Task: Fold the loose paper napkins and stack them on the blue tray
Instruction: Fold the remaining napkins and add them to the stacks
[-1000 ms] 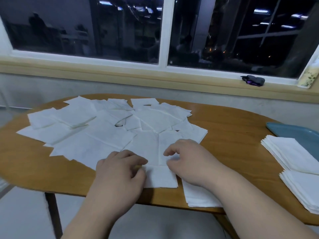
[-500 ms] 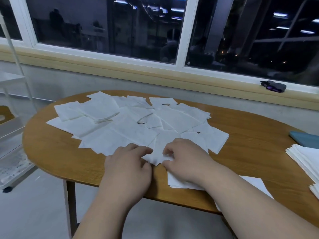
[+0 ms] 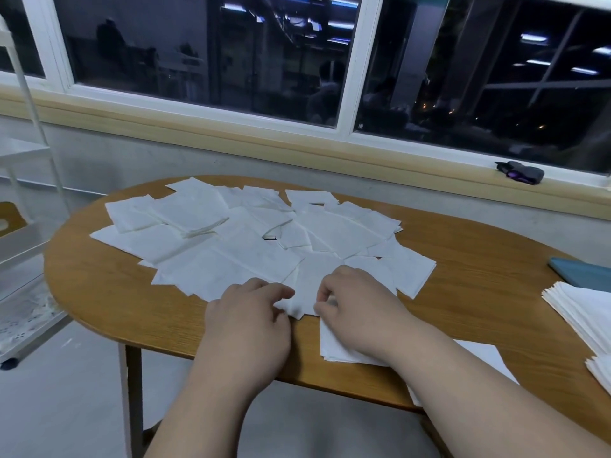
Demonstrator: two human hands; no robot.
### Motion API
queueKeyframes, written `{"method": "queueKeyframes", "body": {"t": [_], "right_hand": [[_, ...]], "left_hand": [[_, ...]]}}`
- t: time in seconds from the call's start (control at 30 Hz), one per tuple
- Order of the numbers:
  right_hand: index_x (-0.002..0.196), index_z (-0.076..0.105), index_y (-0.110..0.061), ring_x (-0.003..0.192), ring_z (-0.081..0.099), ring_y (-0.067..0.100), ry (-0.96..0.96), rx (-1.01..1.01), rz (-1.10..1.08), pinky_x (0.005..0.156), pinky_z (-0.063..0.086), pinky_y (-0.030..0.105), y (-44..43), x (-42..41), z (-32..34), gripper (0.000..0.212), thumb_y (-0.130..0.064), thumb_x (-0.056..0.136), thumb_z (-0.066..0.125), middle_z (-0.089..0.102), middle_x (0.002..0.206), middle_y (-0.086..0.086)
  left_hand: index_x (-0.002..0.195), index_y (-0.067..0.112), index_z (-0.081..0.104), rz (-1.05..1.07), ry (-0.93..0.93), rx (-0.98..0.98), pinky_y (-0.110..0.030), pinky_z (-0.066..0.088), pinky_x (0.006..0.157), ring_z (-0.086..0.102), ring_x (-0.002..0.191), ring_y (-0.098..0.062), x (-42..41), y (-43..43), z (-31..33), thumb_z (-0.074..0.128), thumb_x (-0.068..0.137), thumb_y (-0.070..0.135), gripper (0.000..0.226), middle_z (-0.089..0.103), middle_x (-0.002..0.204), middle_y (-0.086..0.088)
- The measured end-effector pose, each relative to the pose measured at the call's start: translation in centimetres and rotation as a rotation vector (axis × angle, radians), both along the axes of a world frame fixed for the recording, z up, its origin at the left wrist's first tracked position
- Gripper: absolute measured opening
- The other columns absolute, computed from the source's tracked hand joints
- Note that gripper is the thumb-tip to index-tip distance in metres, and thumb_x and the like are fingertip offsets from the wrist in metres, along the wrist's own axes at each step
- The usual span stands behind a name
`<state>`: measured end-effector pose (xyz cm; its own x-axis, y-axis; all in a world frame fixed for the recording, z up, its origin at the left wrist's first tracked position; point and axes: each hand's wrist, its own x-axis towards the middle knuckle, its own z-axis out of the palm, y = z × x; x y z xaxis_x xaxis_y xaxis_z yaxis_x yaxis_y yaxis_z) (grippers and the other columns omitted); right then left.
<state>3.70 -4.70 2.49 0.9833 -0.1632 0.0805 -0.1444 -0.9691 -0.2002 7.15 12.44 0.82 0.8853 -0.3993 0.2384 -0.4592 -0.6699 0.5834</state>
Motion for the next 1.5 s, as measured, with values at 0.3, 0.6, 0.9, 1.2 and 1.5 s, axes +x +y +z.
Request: {"method": "queueKeyframes", "body": {"t": [0.3,0.6,0.9,1.2,1.5], "right_hand": [[0.1,0.063,-0.028,0.1,0.049,0.016,-0.017,-0.066,-0.026,0.089,0.047,0.034,0.7,0.9,-0.9,0.015,-0.032,0.101,0.048,0.052,0.106,-0.006],[0.093,0.066,-0.035,0.093,0.052,0.004,-0.158,0.17,-0.036,0.073,0.041,0.019,-0.3,-0.4,0.7,0.013,-0.035,0.098,0.054,0.053,0.103,-0.016],[0.092,0.063,-0.036,0.104,0.05,0.0,-0.147,0.062,0.292,0.087,0.037,0.011,-1.8,-6.9,2.8,0.012,-0.035,0.097,0.052,0.056,0.099,-0.024],[0.118,0.046,-0.055,0.122,0.038,-0.013,-0.137,0.242,0.1,0.096,0.029,0.004,-2.2,-11.0,1.0,0.042,-0.059,0.08,0.063,0.043,0.121,-0.039],[0.085,0.069,-0.04,0.079,0.06,0.0,-0.524,0.54,-0.175,0.063,0.043,0.012,-0.2,-11.9,-0.1,0.025,-0.016,0.088,0.066,0.066,0.082,-0.021]], "left_hand": [[0.122,0.039,0.061,0.003,0.021,-0.033,-0.03,0.033,0.101,0.043,0.123,-0.008,0.2,0.0,-0.1,0.045,0.09,0.013,0.044,0.055,0.126,0.02],[0.141,0.041,0.043,0.018,-0.013,-0.081,-0.032,0.033,0.105,0.034,0.128,-0.01,0.3,-0.2,-0.5,0.05,0.094,0.027,0.05,0.043,0.14,0.015],[0.149,0.05,0.022,-0.109,-0.134,-0.079,-0.037,0.02,0.117,0.004,0.141,-0.005,-0.3,-1.2,-0.9,0.058,0.09,0.037,0.07,0.011,0.16,0.018],[0.089,0.039,0.067,-0.216,-0.272,0.02,-0.028,0.019,0.098,0.05,0.103,0.0,-1.4,-1.6,-0.3,0.05,0.093,0.039,0.017,0.063,0.09,0.022],[0.094,0.048,0.065,-0.335,-0.208,-0.016,-0.014,0.028,0.092,0.048,0.097,0.012,-2.6,-0.1,2.1,0.054,0.082,0.044,0.017,0.061,0.085,0.032]]}}
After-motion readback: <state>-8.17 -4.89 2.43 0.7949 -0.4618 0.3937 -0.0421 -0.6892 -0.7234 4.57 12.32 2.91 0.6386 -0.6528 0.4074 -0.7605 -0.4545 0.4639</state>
